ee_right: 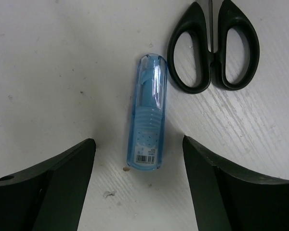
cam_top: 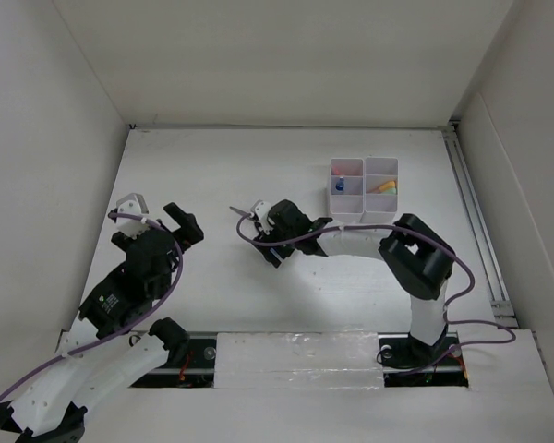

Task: Sort the stationery into containers
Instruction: Pick up the stationery from the center of the board.

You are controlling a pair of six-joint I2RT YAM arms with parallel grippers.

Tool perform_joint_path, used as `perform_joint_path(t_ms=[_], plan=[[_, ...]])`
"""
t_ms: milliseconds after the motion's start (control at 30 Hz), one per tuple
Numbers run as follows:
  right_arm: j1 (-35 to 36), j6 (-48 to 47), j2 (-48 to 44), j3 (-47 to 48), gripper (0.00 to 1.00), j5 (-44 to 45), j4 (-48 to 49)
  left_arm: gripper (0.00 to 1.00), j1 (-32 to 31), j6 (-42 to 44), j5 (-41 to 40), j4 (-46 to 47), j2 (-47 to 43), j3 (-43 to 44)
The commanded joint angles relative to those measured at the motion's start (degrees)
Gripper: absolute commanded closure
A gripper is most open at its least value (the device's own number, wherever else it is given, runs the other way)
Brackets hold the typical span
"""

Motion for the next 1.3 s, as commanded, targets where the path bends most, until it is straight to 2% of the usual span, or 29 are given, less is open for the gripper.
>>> perform_joint_path(t_ms=[0, 200, 333, 367, 433, 467, 567, 667, 833, 1033, 1267], plan=[[0.1, 0.6, 0.9, 2.9, 0.22, -1.1, 2.6, 0.0, 0.1, 1.1, 0.2, 2.1, -0.5, 1.5], [0.1, 0.6, 2.0, 3.4, 0.28, -2.8, 3.3, 0.0, 0.1, 1.1, 0.7, 2.1, -1.1, 1.5], [0.1, 0.6, 2.5, 3.4, 0.51, -2.8, 3.3, 0.0, 0.1, 1.1, 0.7, 2.1, -1.1, 1.5], [0.1, 0.6, 3.1, 3.4, 0.6, -2.8, 2.7, 0.0, 0.1, 1.6, 0.7, 2.1, -1.1, 1.5], [0.1, 1.1, 3.1, 3.4, 0.7, -2.8, 1.9, 0.0, 0.1, 1.6, 0.7, 2.1, -1.6, 1.5], [0.1, 1.2, 3.1, 3.4, 0.81, -2.8, 1.2, 0.0, 0.1, 1.6, 0.7, 2.1, -1.6, 1.5], [0.1, 1.2, 3.6, 2.8, 1.0, -3.4, 0.4, 0.0, 0.1, 1.6, 0.7, 2.1, -1.6, 1.5], [0.1, 1.2, 1.8, 0.9, 1.0, -5.7, 1.1, 0.0, 0.1, 1.6, 0.7, 2.6, -2.1, 1.5], [-1.5, 1.7, -11.8, -3.4, 1.0, -4.4, 2.9, 0.0, 0.1, 1.6, 1.3, 2.6, -2.1, 1.5], [-11.8, 1.7, -26.9, -10.7, 1.0, -5.7, 8.3, 0.0, 0.1, 1.6, 1.3, 2.6, -2.1, 1.5], [-22.7, 2.5, -41.3, -24.9, 1.0, -1.0, 24.9, 0.0, 0.1, 2.1, 1.9, 3.1, -2.1, 1.0]])
